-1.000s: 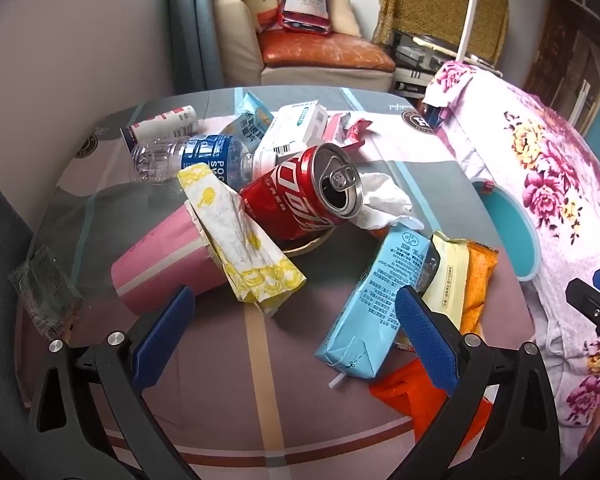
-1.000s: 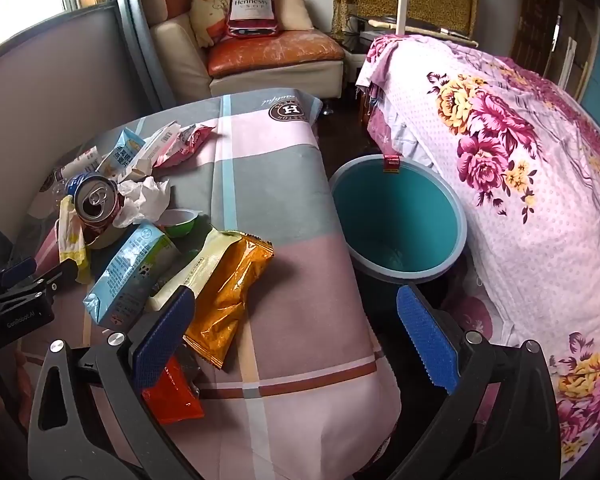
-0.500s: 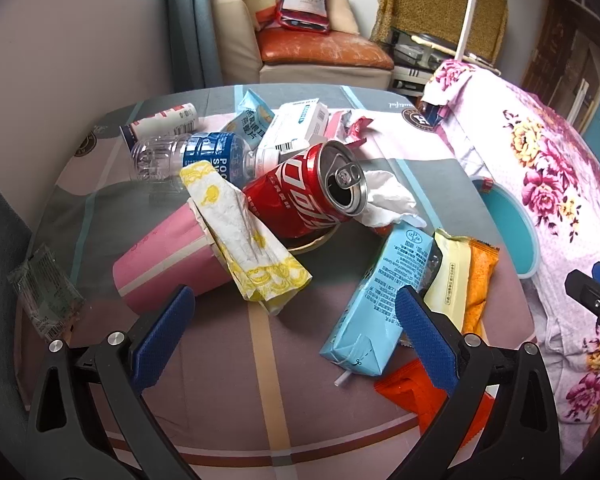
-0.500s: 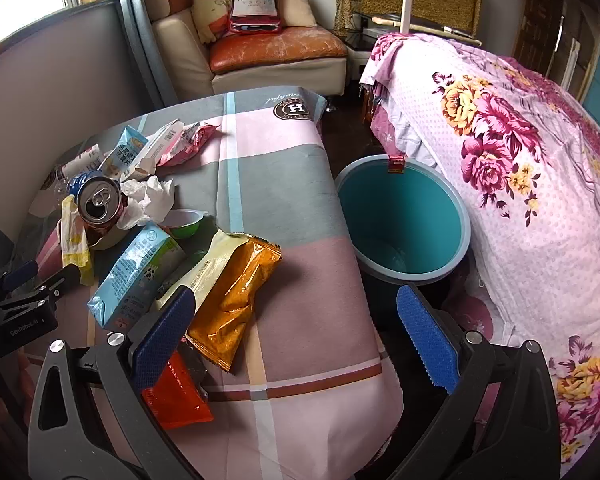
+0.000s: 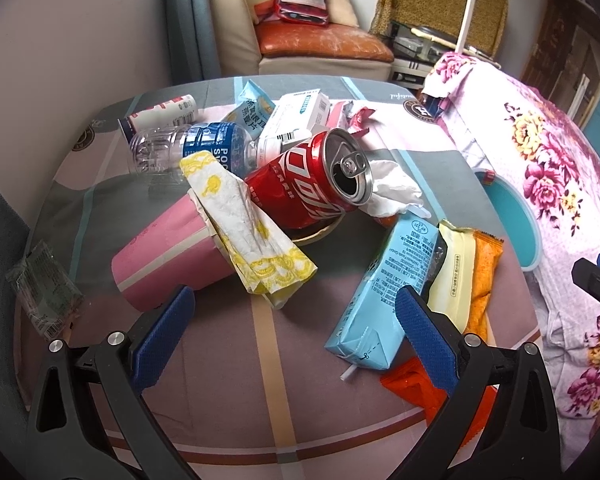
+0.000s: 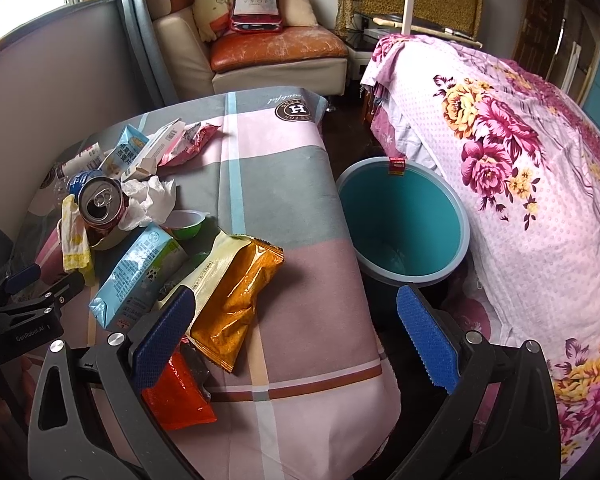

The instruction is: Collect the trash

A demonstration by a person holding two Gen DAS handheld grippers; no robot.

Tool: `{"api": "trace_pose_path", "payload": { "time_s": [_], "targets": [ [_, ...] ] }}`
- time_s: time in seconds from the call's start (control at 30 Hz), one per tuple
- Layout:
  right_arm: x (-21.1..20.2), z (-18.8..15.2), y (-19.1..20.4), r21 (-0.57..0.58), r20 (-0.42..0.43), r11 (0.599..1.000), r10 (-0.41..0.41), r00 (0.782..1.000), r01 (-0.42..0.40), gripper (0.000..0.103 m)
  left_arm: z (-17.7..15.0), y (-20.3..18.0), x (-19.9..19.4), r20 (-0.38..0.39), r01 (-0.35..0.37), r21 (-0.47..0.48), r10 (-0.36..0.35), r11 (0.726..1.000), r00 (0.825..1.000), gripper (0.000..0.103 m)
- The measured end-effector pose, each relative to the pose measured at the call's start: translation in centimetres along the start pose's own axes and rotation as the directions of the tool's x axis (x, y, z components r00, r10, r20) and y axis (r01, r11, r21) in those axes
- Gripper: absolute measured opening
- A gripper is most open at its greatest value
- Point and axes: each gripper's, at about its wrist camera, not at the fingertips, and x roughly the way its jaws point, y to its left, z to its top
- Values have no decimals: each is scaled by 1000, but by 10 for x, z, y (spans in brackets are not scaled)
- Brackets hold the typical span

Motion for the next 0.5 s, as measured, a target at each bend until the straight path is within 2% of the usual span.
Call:
{"api": "trace_pose_path", "payload": {
  "time_s": [0.1, 0.5],
  "targets": [
    [0, 0, 1, -2, -1, 1000, 1, 1000, -1, 97, 0, 2, 0, 3, 24, -8, -24, 1000, 1000, 100],
    [7, -2, 3, -8, -24, 1000, 7, 1000, -7, 97, -5, 1, 6, -31, 16, 6, -16, 1000, 999, 100]
  ]
}}
